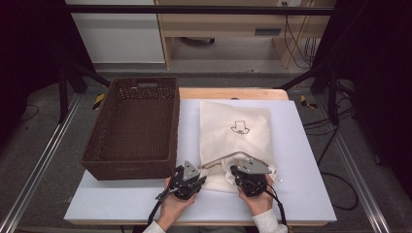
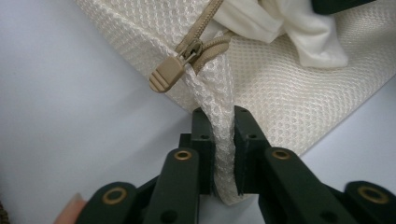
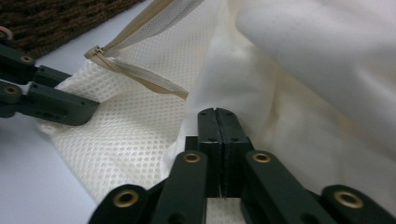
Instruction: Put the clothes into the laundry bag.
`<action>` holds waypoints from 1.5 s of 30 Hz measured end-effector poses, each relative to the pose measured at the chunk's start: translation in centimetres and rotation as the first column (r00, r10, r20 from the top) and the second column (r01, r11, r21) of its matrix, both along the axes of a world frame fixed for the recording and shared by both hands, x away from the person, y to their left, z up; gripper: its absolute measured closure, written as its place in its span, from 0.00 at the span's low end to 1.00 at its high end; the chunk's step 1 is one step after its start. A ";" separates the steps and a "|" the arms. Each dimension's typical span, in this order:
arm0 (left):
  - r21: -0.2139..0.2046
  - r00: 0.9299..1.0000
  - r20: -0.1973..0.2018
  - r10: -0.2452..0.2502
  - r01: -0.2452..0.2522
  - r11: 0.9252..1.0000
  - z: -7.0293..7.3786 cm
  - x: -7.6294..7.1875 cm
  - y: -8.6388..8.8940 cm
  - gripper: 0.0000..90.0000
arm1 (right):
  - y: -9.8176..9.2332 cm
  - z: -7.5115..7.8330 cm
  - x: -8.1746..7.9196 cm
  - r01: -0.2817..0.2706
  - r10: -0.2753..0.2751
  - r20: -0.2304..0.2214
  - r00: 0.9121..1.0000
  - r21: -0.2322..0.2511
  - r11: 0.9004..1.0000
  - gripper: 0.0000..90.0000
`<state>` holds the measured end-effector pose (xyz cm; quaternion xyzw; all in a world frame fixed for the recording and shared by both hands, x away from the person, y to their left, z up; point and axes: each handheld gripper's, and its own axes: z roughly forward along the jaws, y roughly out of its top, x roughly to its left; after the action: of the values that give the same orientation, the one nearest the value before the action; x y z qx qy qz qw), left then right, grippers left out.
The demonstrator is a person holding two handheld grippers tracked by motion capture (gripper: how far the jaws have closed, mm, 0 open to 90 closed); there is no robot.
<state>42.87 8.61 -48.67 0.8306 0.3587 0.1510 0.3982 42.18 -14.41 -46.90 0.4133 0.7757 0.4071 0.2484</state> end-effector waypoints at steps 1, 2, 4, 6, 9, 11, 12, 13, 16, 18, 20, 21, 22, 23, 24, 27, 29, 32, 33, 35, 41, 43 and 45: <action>-0.003 1.000 -0.001 -0.001 0.001 1.000 0.0 0.0 0.0 0.91 | 0.3 -0.2 0.3 0.003 -0.003 0.006 1.000 -0.008 1.000 1.00; -0.006 1.000 -0.001 -0.003 0.003 1.000 0.0 0.0 0.0 0.92 | 0.5 -0.3 0.5 0.007 -0.007 0.006 1.000 -0.010 1.000 1.00; -0.003 1.000 0.003 -0.005 0.005 1.000 0.3 -0.2 0.2 0.94 | 1.1 -0.6 1.4 0.013 -0.013 -0.020 1.000 0.009 1.000 1.00; -0.009 1.000 0.001 -0.010 0.010 1.000 0.7 -0.3 0.5 0.94 | 1.8 -1.2 2.8 0.024 -0.024 -0.027 0.999 0.001 1.000 1.00; -0.017 1.000 0.003 -0.019 0.019 1.000 1.2 -0.7 0.9 0.95 | 2.0 -1.1 3.6 0.041 -0.041 -0.015 0.999 -0.005 0.999 1.00; -0.013 1.000 0.012 -0.026 0.026 1.000 1.4 -1.1 1.1 0.95 | 2.1 -0.8 4.4 0.076 -0.076 0.019 0.997 -0.026 0.997 1.00; -0.004 0.999 0.022 -0.029 0.029 1.000 1.5 -1.5 1.2 0.95 | 2.0 -1.0 5.1 0.112 -0.110 0.057 0.992 -0.051 0.992 1.00; -0.004 0.999 0.022 -0.029 0.029 1.000 1.5 -1.5 1.2 0.95 | 2.0 -1.0 5.1 0.112 -0.110 0.057 0.992 -0.051 0.992 1.00; -0.005 0.999 0.011 -0.033 0.033 0.999 1.5 -1.5 1.3 0.95 | 1.7 -1.7 6.1 0.182 -0.174 0.100 0.980 -0.083 0.980 1.00; -0.015 1.000 0.000 -0.031 0.031 0.999 1.3 -1.4 1.3 0.95 | 1.7 -1.7 6.0 0.176 -0.168 0.096 0.981 -0.081 0.981 1.00; -0.022 1.000 0.001 -0.028 0.028 0.999 1.3 -1.4 1.3 0.94 | 1.6 -1.6 6.0 0.169 -0.162 0.089 0.983 -0.076 0.983 1.00; -0.026 1.000 0.001 -0.028 0.028 0.999 1.3 -1.4 1.3 0.94 | 1.5 -1.3 5.7 0.154 -0.150 0.067 0.986 -0.053 0.987 1.00; -0.036 1.000 0.003 -0.028 0.028 0.999 1.4 -1.4 1.3 0.94 | 1.3 -1.1 5.4 0.141 -0.139 0.055 0.989 -0.038 0.989 0.94; -0.042 1.000 0.008 -0.026 0.026 0.999 1.5 -1.3 1.3 0.94 | 1.0 -0.6 5.0 0.113 -0.113 0.036 0.993 -0.006 0.994 0.89; -0.046 1.000 0.008 -0.025 0.026 0.999 1.5 -1.3 1.2 0.93 | 0.6 0.0 4.1 0.082 -0.083 0.014 0.996 0.019 0.996 0.84; -0.058 1.000 0.008 -0.024 0.024 0.998 1.6 -1.3 1.2 0.93 | -0.2 0.8 2.4 0.054 -0.056 0.034 0.998 0.039 0.998 0.75; -0.067 1.000 0.006 -0.024 0.024 0.997 1.6 -1.3 1.1 0.93 | -0.3 0.6 1.7 0.037 -0.037 0.007 0.999 0.042 0.998 0.73; -0.074 1.000 0.013 -0.026 0.027 0.997 2.0 -1.4 0.9 0.93 | 0.3 -0.5 1.8 0.023 -0.023 -0.024 0.999 0.010 1.000 0.83; -0.072 0.999 0.014 -0.028 0.029 0.997 2.0 -1.5 0.9 0.93 | 0.7 -0.9 2.2 0.029 -0.029 -0.041 0.999 -0.007 1.000 0.90; -0.066 0.999 0.027 -0.031 0.032 0.997 2.2 -1.6 0.9 0.94 | 1.2 -1.3 3.1 0.038 -0.039 -0.057 0.998 -0.012 0.999 0.98; -0.077 0.999 0.021 -0.032 0.034 0.996 2.7 -1.7 1.4 0.94 | 2.3 -1.5 5.9 0.115 -0.117 -0.017 0.993 -0.080 0.990 1.00; -0.076 0.999 0.022 -0.036 0.038 0.996 2.7 -1.7 1.4 0.94 | 2.3 -1.5 6.5 0.154 -0.153 0.010 0.988 -0.083 0.985 1.00; -0.068 0.999 0.023 -0.041 0.043 0.997 2.6 -1.7 1.3 0.94 | 2.2 -1.8 6.9 0.184 -0.179 0.056 0.982 -0.114 0.976 1.00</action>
<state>41.14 9.86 -46.09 0.8221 0.3419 0.1390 0.4335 49.12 -12.18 -48.67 0.4575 0.7516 0.3453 0.3265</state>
